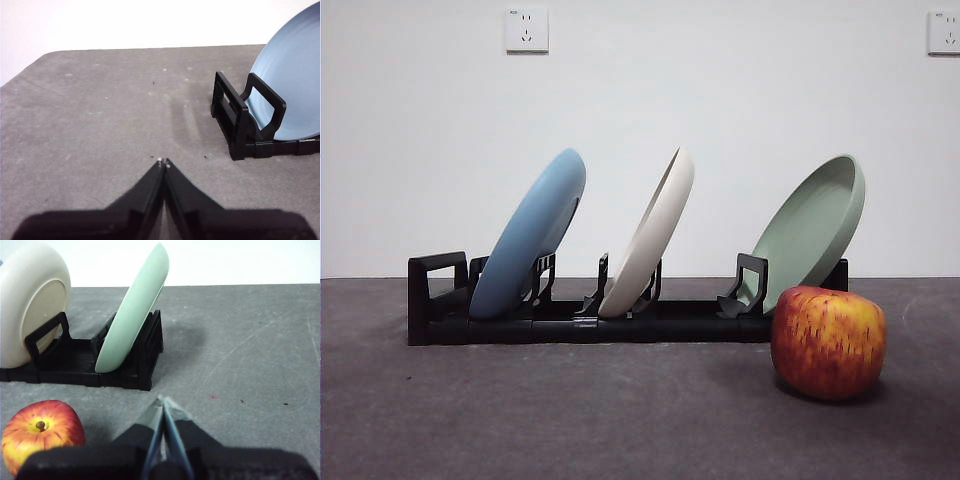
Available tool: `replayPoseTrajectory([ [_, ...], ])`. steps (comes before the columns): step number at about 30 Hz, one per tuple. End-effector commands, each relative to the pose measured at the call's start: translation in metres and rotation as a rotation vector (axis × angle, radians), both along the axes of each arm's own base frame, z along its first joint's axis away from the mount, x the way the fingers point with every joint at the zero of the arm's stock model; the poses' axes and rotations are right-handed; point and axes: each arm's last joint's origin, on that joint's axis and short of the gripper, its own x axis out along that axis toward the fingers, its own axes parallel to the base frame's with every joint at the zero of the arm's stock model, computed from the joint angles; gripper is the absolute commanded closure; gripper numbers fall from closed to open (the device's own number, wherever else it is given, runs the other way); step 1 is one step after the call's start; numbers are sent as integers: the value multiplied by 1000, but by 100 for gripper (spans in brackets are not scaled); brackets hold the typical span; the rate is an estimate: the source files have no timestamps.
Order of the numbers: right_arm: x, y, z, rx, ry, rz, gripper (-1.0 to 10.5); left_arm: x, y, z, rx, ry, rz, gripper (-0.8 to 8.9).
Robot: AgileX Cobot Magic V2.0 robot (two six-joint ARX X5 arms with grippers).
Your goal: Take the blue plate from the plate rack,put the plate on the table,take the apple from the table,put the apple in the plate
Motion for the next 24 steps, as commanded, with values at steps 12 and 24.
replayPoseTrajectory([
  [12,0,1,2,428,88,-33,957,1,-5,4,-309,-37,-140,819],
  [24,3,2,76,448,102,-17,957,1,-8,78,-402,-61,-217,819],
])
